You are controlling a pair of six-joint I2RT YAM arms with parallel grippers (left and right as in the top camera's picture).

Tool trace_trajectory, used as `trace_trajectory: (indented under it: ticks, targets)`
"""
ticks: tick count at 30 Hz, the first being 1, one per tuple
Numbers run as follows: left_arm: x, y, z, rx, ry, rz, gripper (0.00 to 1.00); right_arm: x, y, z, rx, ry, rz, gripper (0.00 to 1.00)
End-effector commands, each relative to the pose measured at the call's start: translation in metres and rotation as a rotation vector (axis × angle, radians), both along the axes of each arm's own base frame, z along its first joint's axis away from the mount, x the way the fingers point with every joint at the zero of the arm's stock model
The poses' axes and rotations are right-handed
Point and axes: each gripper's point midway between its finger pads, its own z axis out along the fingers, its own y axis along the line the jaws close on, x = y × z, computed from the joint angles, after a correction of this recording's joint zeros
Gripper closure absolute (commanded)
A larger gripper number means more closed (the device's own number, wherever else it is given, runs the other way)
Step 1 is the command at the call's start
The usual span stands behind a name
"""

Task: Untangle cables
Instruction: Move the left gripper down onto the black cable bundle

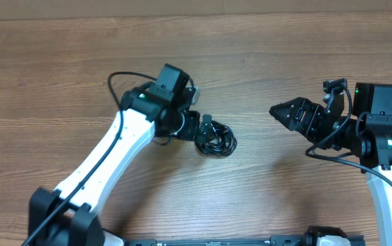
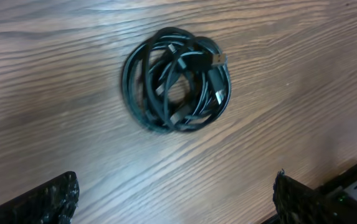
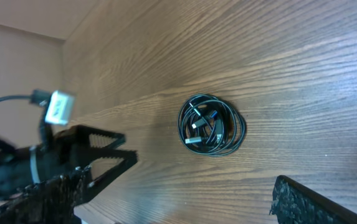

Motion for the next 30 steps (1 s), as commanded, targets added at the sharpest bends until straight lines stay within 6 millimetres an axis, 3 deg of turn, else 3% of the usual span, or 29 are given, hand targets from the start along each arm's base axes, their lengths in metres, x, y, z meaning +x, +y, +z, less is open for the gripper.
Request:
trace_trajectory:
  ticks: [1,9,16,17,18,19,20,21,22,23,28,30]
  targets:
    - [0.005,-0.027,-0.011,-0.102,0.062,-0.026,0.0,0.002,0.0,0.007,0.0,-0.019,-0.005,0.0]
    - [0.021,-0.034,-0.049,-0.082,0.098,-0.009,0.0,0.003,-0.003,0.006,-0.017,-0.022,-0.009,0.0]
    - [0.03,-0.035,-0.066,-0.018,0.087,0.069,0.0,0.004,-0.005,0.003,-0.029,-0.019,-0.016,0.0]
    - [0.031,-0.033,-0.068,0.005,0.075,0.072,0.08,0.004,-0.005,0.003,-0.029,-0.02,-0.017,0.0]
    - [0.033,-0.031,-0.07,0.032,0.059,0.076,0.41,0.004,-0.005,0.003,-0.029,-0.02,-0.017,0.0]
    - [0.034,-0.029,-0.071,0.052,0.048,0.078,0.47,0.004,-0.005,0.003,-0.029,-0.021,-0.017,0.0]
    - [0.035,-0.027,-0.072,0.066,0.042,0.088,0.44,0.004,-0.005,0.003,-0.029,-0.021,-0.017,0.0]
    - [0.036,-0.026,-0.073,0.081,0.037,0.099,0.24,0.004,-0.005,0.003,-0.029,-0.021,-0.017,0.0]
    - [0.036,-0.026,-0.074,0.085,0.035,0.099,0.23,0.004,-0.005,0.003,-0.029,-0.021,-0.017,0.0]
    - [0.036,-0.026,-0.075,0.086,0.037,0.099,0.32,0.004,-0.005,0.003,-0.029,-0.021,-0.017,0.0]
    - [0.033,-0.025,-0.082,0.098,0.058,0.097,0.33,0.004,-0.005,0.003,-0.029,-0.021,-0.017,0.0]
    - [0.032,-0.025,-0.086,0.105,0.069,0.095,0.43,0.004,-0.005,0.003,-0.029,-0.021,-0.017,0.0]
